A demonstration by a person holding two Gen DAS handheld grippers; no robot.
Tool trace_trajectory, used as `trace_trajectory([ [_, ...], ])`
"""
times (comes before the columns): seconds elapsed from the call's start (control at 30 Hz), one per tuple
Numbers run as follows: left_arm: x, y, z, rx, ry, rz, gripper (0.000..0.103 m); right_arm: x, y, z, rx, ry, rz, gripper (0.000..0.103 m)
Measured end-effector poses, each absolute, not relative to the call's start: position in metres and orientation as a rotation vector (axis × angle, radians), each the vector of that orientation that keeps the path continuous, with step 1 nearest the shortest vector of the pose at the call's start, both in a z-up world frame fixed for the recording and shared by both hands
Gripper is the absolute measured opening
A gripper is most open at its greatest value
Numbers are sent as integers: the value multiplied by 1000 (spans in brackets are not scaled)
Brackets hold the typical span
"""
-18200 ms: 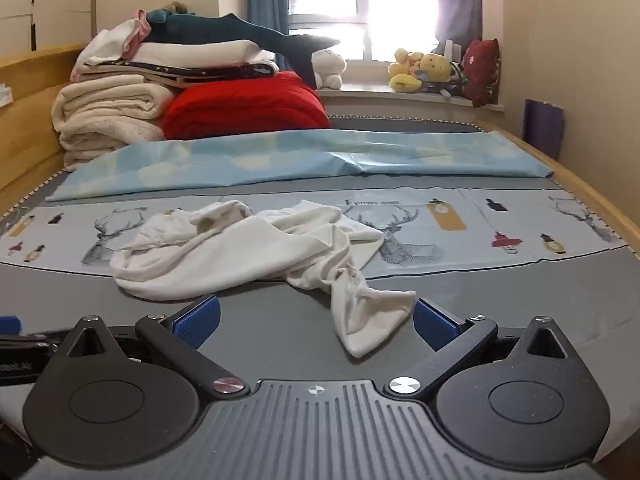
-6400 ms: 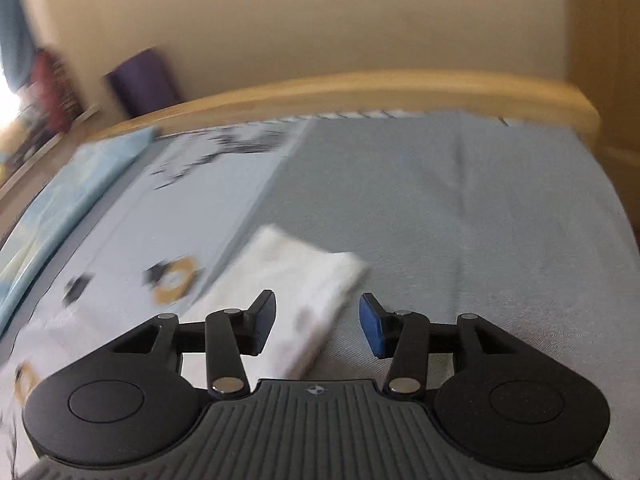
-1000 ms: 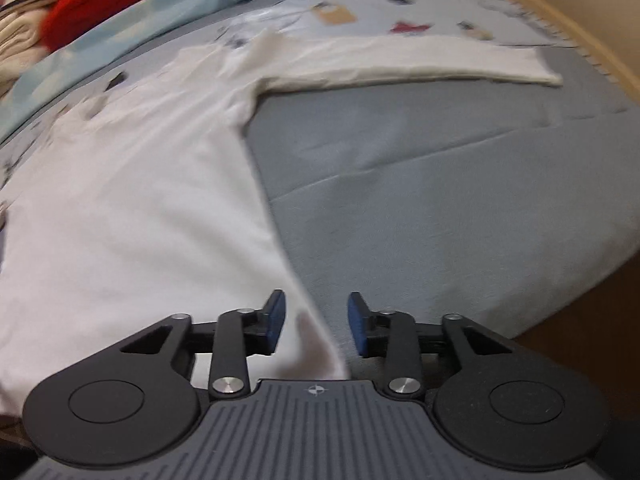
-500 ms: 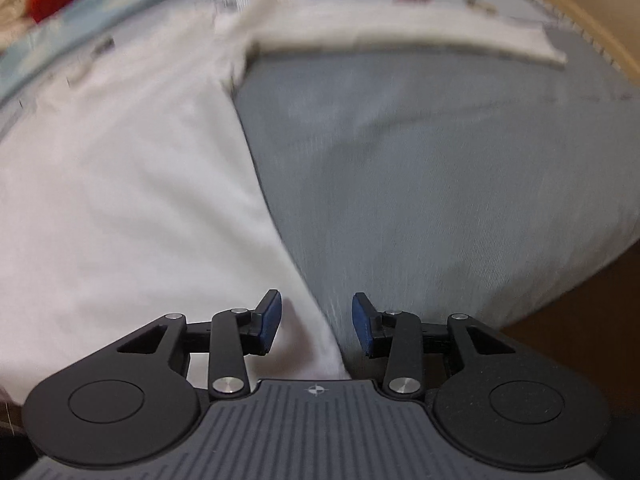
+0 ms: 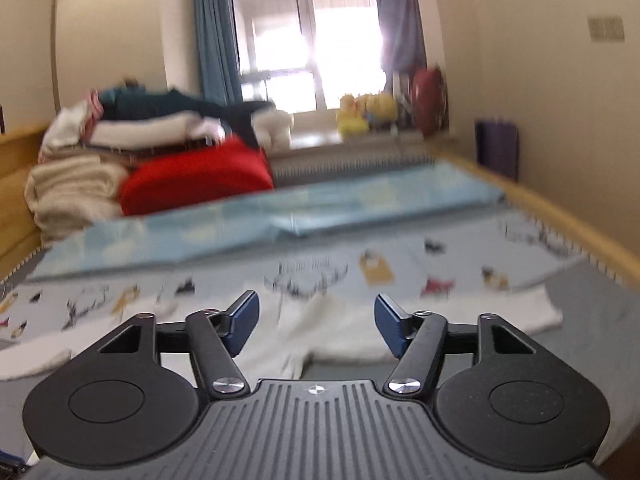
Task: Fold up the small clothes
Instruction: 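Release the shirt and raise both grippers away from it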
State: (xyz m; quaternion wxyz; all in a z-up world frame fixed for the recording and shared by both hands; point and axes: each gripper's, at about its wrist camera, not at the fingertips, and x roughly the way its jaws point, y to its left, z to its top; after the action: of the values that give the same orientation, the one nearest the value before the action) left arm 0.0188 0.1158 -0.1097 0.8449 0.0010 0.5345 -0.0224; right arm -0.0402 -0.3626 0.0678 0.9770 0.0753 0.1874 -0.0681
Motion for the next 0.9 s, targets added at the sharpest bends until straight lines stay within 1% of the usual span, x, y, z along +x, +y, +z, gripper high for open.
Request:
trace_trajectory([
  [0.07, 20, 115, -103, -10, 1087, -40, 42, -43, -371, 53, 188, 381, -164, 67],
  [0.13, 19, 113, -93, -13, 1030, -27, 43, -40, -376, 43, 297, 433, -202, 67],
  [0.17, 18, 112, -88, -12, 1002, -18, 47, -44, -376, 45, 308, 393, -199, 65],
  [0.2, 17, 111, -82, -12, 969, -4, 55, -47, -371, 46, 282, 364, -213, 66],
  [0.27, 14, 109, -70, -11, 901, 29, 61, -44, -363, 45, 245, 374, -218, 67],
  [0.33, 13, 106, -60, 1, 840, 70, 61, -39, -359, 42, 241, 396, -191, 67],
  [0.5, 14, 105, -43, -44, 765, 105, 61, -31, -347, 39, 218, 417, -183, 66],
  [0.6, 15, 106, -36, -88, 752, 105, 61, -25, -338, 39, 217, 420, -177, 67],
  [0.9, 20, 100, -23, -80, 711, 112, 61, -17, -331, 40, 257, 428, -185, 66],
])
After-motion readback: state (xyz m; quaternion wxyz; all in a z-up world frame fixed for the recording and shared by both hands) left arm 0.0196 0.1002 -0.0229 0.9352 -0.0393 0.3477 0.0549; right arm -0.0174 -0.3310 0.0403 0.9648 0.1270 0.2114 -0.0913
